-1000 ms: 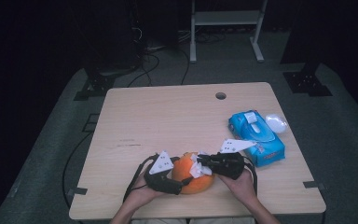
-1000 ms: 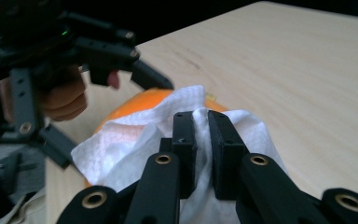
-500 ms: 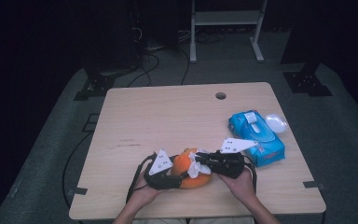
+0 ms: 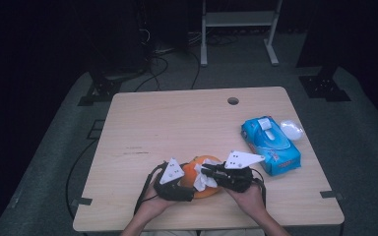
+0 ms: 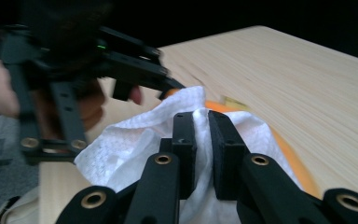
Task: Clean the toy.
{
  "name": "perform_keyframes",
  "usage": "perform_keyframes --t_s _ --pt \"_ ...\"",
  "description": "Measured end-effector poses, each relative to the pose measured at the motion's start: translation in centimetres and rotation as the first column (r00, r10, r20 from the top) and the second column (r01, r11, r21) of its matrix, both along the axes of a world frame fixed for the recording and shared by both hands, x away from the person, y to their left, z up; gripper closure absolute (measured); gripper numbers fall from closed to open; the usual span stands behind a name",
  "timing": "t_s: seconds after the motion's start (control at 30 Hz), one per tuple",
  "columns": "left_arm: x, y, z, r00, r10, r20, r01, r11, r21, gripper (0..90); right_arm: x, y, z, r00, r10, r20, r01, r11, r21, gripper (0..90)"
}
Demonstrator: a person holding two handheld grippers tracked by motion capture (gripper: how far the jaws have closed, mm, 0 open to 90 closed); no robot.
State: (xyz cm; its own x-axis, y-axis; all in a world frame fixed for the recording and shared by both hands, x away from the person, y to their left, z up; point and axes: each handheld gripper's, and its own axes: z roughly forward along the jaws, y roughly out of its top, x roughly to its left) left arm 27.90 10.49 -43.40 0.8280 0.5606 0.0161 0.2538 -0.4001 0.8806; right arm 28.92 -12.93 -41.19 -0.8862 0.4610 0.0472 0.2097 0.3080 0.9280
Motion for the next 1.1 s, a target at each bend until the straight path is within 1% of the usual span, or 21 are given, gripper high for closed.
perform_keyframes --t_s 0.07,0.13,0.2,0.27,0.3,0.33,0.37,0.47,0.5,0.57,0.6,0.63,0.67,0.73,0.77,0.8,0.87,0.9,0.97,1.07,1.1 --pt "0.1 0.2 0.0 0.9999 -0.016 -0.006 0.016 0.9998 -0.010 19.5 0.2 -0.2 0.0 0.9999 -0.002 -0.011 0.002 1.000 0.000 81.0" --pt "0.4 0.3 0.0 0.9996 -0.019 -0.019 0.019 0.9996 -0.020 13.3 0.8 -0.7 0.0 0.9988 -0.039 -0.030 0.039 0.999 -0.009 81.0" --pt "0.5 0.4 -0.1 0.9993 -0.018 -0.034 0.018 0.9998 -0.005 10.5 1.3 -1.3 -0.1 0.9956 -0.087 -0.035 0.086 0.996 -0.014 80.9" --pt "0.5 0.3 -0.3 0.9994 -0.013 -0.031 0.013 0.9997 -0.020 17.3 1.8 -2.0 -0.2 0.9924 -0.109 -0.057 0.109 0.994 0.001 80.9" --pt "0.5 0.2 -0.3 0.9996 -0.010 -0.024 0.010 0.9999 -0.011 22.1 1.9 -2.1 -0.1 0.9918 -0.110 -0.066 0.111 0.994 0.011 80.9" --pt "0.4 0.1 -0.1 0.9999 -0.003 -0.013 0.003 1.0000 0.001 25.4 1.8 -2.1 -0.1 0.9919 -0.114 -0.057 0.115 0.993 0.009 80.9" --pt "0.4 0.0 -0.1 0.9999 0.005 -0.015 -0.005 1.0000 0.000 28.8 1.3 -1.9 0.1 0.9931 -0.112 -0.033 0.113 0.994 0.009 80.8" --pt "0.4 -0.4 0.0 0.9990 0.030 -0.033 -0.030 0.9992 -0.024 32.0 0.1 -0.7 0.6 0.9988 -0.046 0.016 0.046 0.999 0.020 80.8" --pt "0.4 -0.4 0.1 0.9990 0.031 -0.033 -0.032 0.9992 -0.022 32.2 -0.4 0.1 0.7 0.9991 -0.021 0.035 0.021 1.000 -0.002 80.8" --pt "0.3 -0.3 0.1 0.9987 0.034 -0.039 -0.034 0.9991 -0.023 32.6 -0.7 0.8 0.8 0.9979 -0.008 0.065 0.011 0.999 -0.039 80.7" --pt "0.3 -0.1 0.1 0.9980 0.035 -0.052 -0.037 0.9986 -0.039 32.8 -0.6 0.8 0.7 0.9977 -0.010 0.067 0.013 0.999 -0.043 80.8" --pt "0.4 0.0 0.0 0.9978 0.032 -0.059 -0.035 0.9981 -0.050 32.8 -0.3 0.4 0.7 0.9987 -0.026 0.044 0.027 0.999 -0.035 80.8" --pt "0.5 0.0 0.0 0.9974 0.025 -0.068 -0.028 0.9983 -0.051 32.0 0.1 0.0 0.6 0.9987 -0.038 0.034 0.039 0.999 -0.025 80.8" --pt "0.6 -0.1 0.0 0.9968 0.017 -0.078 -0.022 0.9979 -0.061 25.1 0.7 -0.8 0.5 0.9965 -0.081 0.018 0.082 0.996 -0.020 80.8" --pt "0.6 -0.2 0.0 0.9967 0.017 -0.080 -0.022 0.9974 -0.069 23.8 0.9 -1.2 0.4 0.9951 -0.098 0.010 0.099 0.995 -0.018 80.9" --pt "0.6 -0.3 0.0 0.9969 0.020 -0.076 -0.025 0.9977 -0.063 23.7 1.0 -1.4 0.3 0.9945 -0.104 0.004 0.104 0.994 -0.013 80.9" --pt "0.7 -0.4 0.0 0.9969 0.026 -0.074 -0.031 0.9980 -0.056 25.2 0.7 -1.2 0.4 0.9950 -0.099 0.007 0.099 0.995 -0.011 80.6" --pt "0.7 -0.4 0.0 0.9966 0.033 -0.076 -0.037 0.9974 -0.061 27.9 0.5 -0.9 0.4 0.9965 -0.082 0.019 0.082 0.997 -0.008 80.5" --pt "0.6 -0.4 0.1 0.9972 0.035 -0.065 -0.039 0.9977 -0.055 30.6 0.0 -0.2 0.4 0.9996 -0.027 0.011 0.027 1.000 0.012 80.5" --pt "0.3 -0.4 0.1 0.9982 0.033 -0.051 -0.036 0.9980 -0.053 34.1 -0.5 0.7 0.6 0.9990 -0.012 0.044 0.013 0.999 -0.035 80.7" --pt "0.3 -0.3 0.1 0.9984 0.030 -0.049 -0.032 0.9978 -0.057 35.5 -0.3 0.6 0.7 0.9992 -0.018 0.037 0.019 0.999 -0.035 80.8"
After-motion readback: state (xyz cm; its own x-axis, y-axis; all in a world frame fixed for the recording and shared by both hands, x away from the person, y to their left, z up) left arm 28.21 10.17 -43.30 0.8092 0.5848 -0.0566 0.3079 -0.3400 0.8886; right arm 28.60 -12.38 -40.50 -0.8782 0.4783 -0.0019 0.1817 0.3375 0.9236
